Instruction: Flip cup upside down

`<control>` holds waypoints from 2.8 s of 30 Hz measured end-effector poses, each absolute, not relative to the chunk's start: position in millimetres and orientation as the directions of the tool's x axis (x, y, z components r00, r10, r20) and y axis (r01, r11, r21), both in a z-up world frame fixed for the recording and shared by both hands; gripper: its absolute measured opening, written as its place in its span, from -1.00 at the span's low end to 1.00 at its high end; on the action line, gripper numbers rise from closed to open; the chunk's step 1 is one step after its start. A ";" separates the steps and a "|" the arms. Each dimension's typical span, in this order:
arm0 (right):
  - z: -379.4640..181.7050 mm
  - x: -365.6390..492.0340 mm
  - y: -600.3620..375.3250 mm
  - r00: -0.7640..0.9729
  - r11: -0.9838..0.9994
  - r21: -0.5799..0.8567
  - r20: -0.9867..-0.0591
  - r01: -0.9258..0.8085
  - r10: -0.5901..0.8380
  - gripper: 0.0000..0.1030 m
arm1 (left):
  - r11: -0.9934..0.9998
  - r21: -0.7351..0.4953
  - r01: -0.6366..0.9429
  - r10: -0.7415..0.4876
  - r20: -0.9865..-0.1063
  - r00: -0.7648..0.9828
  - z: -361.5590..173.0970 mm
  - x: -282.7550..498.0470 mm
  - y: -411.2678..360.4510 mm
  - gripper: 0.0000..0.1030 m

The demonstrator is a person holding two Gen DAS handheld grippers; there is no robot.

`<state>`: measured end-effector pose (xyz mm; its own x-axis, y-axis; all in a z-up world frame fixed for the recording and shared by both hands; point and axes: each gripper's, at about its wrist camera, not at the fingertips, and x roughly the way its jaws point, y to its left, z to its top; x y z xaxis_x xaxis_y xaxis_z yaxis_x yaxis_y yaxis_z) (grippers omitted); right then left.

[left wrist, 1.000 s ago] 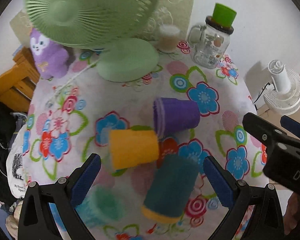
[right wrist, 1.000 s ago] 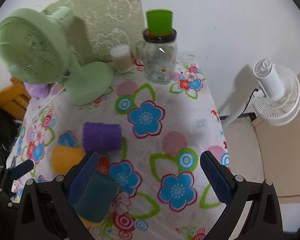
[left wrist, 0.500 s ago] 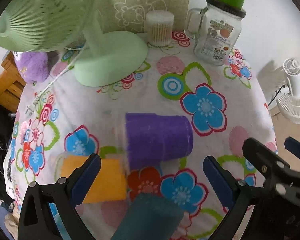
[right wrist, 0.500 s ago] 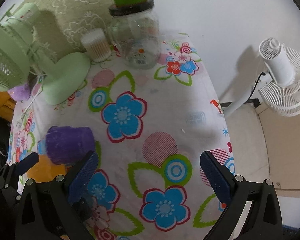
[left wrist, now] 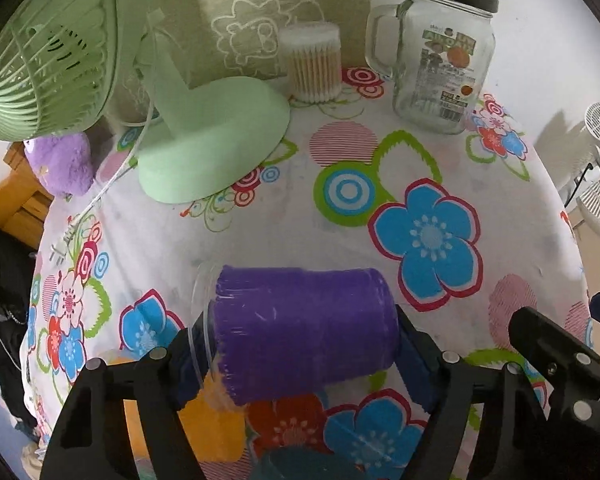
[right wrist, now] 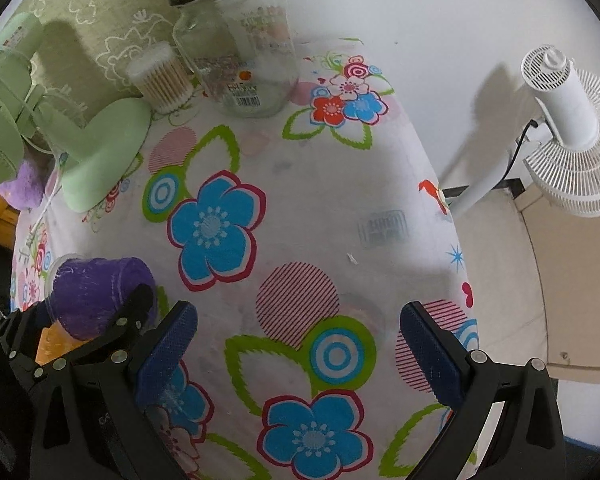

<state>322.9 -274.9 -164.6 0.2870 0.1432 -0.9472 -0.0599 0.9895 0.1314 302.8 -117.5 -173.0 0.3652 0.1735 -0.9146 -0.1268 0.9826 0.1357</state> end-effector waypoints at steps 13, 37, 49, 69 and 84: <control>-109.8 296.9 -271.1 0.359 0.986 0.156 -0.918 -0.063 0.169 0.99 | 0.985 0.121 -0.119 0.163 -0.877 0.453 -117.1 277.3 -115.4 0.56; -46.4 180.8 -219.9 0.390 0.968 0.114 -0.900 -0.224 0.197 0.99 | 0.974 0.044 -0.220 0.148 -0.862 0.485 -56.9 142.5 -72.0 0.55; -91.2 142.0 -170.3 0.252 0.925 0.108 -0.945 -0.363 0.209 0.99 | 0.924 0.018 -0.382 0.164 -0.920 0.355 -98.9 77.4 -33.2 0.54; -152.4 141.0 -134.9 0.141 0.864 0.031 -0.983 -0.502 0.118 0.98 | 0.733 -0.057 -0.678 0.116 -0.972 0.206 -171.8 35.2 -12.8 0.54; -132.4 135.1 -139.5 0.164 0.896 0.091 -0.970 -0.436 0.178 0.99 | 0.849 0.074 -0.524 0.221 -0.949 0.224 -136.9 43.4 -23.6 0.97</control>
